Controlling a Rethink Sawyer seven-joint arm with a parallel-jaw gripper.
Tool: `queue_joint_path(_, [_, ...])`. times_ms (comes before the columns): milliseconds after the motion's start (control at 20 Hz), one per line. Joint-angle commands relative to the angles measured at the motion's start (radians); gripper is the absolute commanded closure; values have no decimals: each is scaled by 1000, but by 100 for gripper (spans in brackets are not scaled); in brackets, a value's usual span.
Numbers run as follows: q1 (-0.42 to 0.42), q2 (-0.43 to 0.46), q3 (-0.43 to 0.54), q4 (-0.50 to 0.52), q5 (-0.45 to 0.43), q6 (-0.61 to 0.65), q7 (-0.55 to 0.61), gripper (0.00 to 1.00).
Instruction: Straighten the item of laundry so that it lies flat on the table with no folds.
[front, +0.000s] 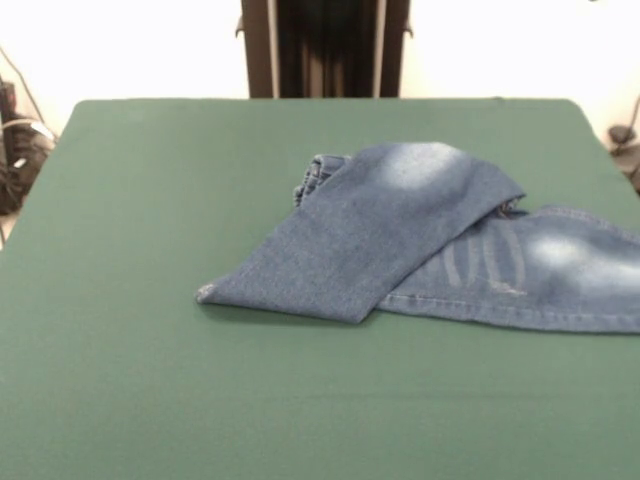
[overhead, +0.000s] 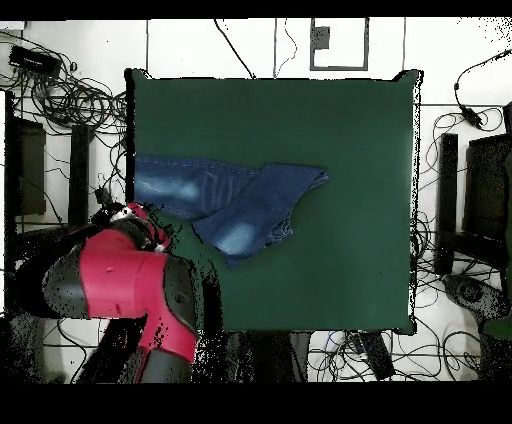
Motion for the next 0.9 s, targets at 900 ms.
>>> queue_joint_path(900, [-349,-30,341,214,-372,-195,-171,0])
